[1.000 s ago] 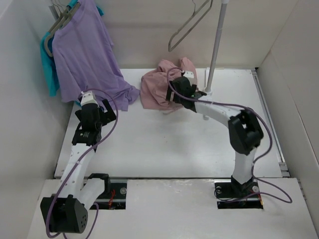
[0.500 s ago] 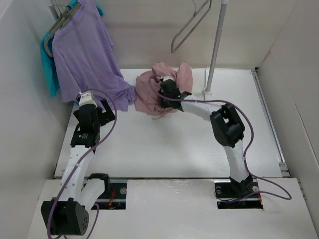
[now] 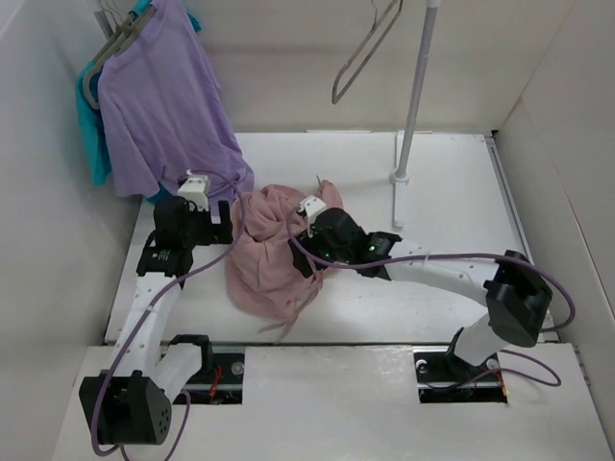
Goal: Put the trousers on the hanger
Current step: Move the trousers to the center of the board, then flatten out the trousers at the center of the board.
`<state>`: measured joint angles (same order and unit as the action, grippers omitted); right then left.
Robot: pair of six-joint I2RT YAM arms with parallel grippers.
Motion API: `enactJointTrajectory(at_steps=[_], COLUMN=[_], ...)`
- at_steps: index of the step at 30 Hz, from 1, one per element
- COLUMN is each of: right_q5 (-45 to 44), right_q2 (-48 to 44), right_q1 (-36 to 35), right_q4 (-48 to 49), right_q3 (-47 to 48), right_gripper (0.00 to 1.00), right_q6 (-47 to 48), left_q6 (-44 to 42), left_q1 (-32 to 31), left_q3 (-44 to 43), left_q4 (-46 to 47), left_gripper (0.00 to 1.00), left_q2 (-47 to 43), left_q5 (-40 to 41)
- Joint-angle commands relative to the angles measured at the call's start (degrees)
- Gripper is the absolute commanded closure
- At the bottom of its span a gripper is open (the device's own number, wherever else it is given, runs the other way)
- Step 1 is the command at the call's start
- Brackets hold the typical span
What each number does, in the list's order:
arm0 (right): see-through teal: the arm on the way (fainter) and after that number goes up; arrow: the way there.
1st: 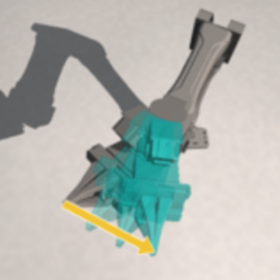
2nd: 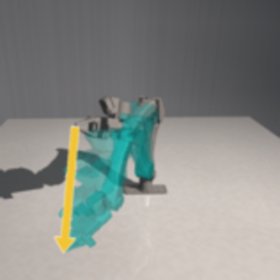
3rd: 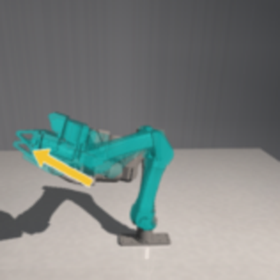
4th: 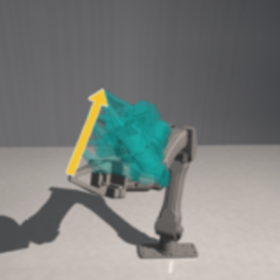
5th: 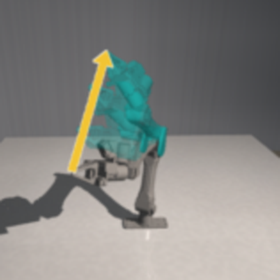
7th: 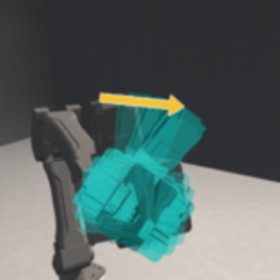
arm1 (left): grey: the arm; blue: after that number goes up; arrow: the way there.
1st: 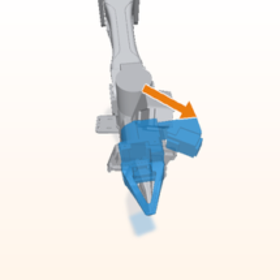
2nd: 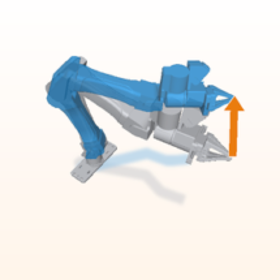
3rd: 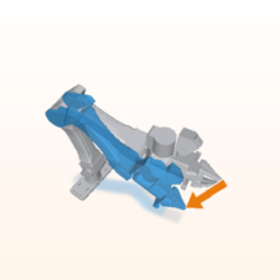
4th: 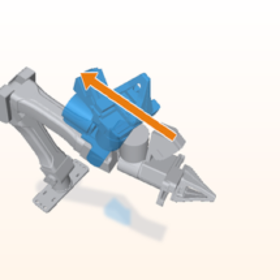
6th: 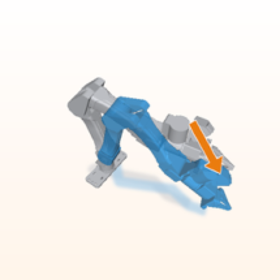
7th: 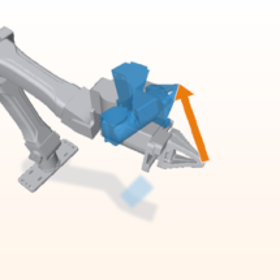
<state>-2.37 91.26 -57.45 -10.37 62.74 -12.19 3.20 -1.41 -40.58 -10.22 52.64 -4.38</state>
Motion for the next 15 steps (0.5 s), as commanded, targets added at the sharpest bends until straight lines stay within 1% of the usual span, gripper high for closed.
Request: enactJointTrajectory(at_steps=[1,2,3,4,6,7,8,11,12,14,15], right_q5=[-3.34,-4.04,-4.04,-4.57,-4.57,-4.57,-5.27,-5.28,-2.84,0.33,2.09], right_q2=[-4.77,-4.78,-5.39,-5.39,-6.79,-7.32,-7.85,-7.25,-6.20,-2.16,0.03], right_q1=[1.55,1.55,1.55,1.55,1.55,1.55,2.25,6.20,9.08,11.47,12.79], right_q4=[2.46,2.46,2.46,2.46,3.07,3.69,4.30,5.54,5.02,4.31,4.31], right_q3=[-0.43,-0.43,-0.43,-0.43,-1.04,-1.65,-1.66,-2.36,-1.75,0.10,0.10], right_gripper=[0.18,0.18,0.18,0.18,0.18,0.18,0.15,0.13,0.13,0.13,0.13], right_q6=[-3.37,-4.07,-4.94,-4.95,-5.66,-6.79,-7.67,-10.92,-11.45,-12.51,-13.21], left_q6=[-24.35,-28.91,-33.74,-41.79,-47.65,-49.76,-51.09,-53.04,-53.56,-54.09,-54.09], left_q1=[0.00,-0.52,-1.05,-1.83,-2.71,-3.24,-5.08,-8.77,-9.83,-11.94,-14.30], left_q3=[-4.94,-6.34,-6.36,-7.05,-7.06,-7.06,-6.45,-5.92,-5.92,-5.92,-5.92], left_q4=[-5.23,-7.77,-13.28,-15.77,-19.91,-22.71,-23.35,-23.36,-23.36,-23.88,-23.88], left_gripper=[0.00,0.00,0.00,0.00,0.00,0.00,0.00,0.00,0.00,0.00,0.00], left_q2=[0.36,1.14,1.15,1.76,2.37,2.38,3.07,6.32,7.38,10.79,11.95], left_q5=[-17.50,-18.55,-19.08,-19.61,-20.31,-20.31,-20.31,-20.31,-20.31,-20.31,-18.75])
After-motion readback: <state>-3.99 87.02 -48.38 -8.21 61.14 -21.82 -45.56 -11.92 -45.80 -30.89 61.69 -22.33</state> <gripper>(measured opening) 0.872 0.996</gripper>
